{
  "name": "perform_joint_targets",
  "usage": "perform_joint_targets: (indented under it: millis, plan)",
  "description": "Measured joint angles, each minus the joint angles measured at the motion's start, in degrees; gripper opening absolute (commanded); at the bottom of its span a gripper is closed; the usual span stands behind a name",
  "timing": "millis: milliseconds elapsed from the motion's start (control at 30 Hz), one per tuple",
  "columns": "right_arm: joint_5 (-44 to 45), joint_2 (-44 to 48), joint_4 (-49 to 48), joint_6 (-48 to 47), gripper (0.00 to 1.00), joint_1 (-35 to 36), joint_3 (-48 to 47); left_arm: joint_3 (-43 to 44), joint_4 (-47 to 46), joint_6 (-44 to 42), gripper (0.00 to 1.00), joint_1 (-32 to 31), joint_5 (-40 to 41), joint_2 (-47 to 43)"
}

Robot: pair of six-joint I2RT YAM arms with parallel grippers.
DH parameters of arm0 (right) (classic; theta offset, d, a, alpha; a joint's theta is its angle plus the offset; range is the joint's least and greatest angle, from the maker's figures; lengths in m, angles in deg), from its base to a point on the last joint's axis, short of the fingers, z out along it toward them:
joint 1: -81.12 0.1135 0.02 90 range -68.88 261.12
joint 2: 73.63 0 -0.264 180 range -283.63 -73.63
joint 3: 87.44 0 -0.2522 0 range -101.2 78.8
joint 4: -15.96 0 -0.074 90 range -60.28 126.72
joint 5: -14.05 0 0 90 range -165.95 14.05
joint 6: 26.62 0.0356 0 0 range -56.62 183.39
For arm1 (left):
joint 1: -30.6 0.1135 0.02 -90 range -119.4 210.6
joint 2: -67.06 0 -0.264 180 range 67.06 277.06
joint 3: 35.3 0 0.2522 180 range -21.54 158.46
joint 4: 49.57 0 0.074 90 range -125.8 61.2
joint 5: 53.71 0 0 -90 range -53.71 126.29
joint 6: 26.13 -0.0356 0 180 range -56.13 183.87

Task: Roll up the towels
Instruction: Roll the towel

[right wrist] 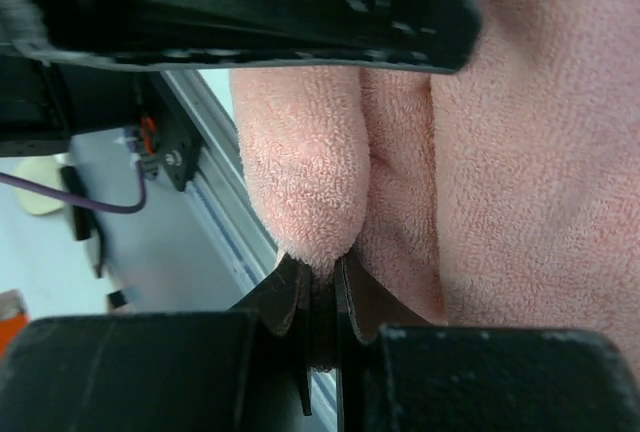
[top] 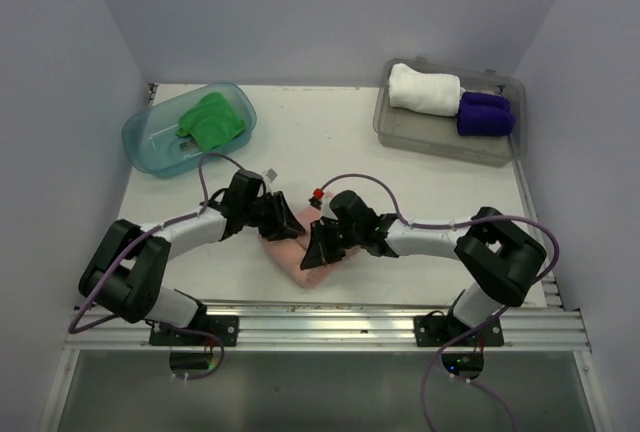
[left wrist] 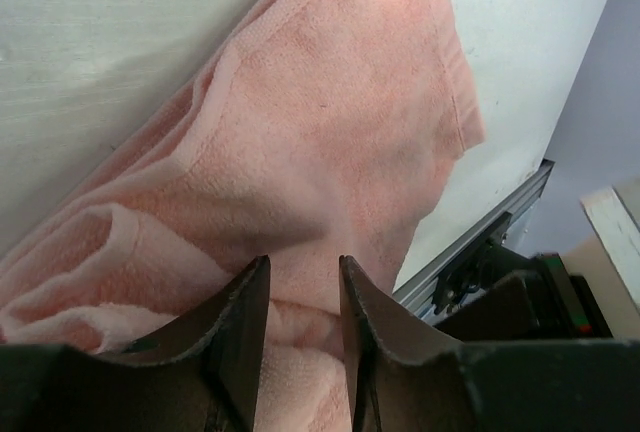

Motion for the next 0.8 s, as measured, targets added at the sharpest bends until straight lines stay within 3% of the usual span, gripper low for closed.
perform_joint_targets:
  millis: [200, 500, 800]
  plan:
    - [-7.2, -1.6, -12.4, 6.5, 0.0, -4.4, 5.5, 3.9, 9.7, -1.3, 0.4, 0.0, 4.3, -5.4]
    - [-16.2, -12.4, -34.3, 18.9, 0.0, -6.8, 9.7, 5.8, 19.4, -3.0, 0.42, 0.0, 9.2, -13.7]
    - [-18.5, -16.4, -46.6, 25.6, 0.0, -8.0, 12.4, 1.0, 19.7, -4.3, 0.43, 0.0, 8.1, -18.0]
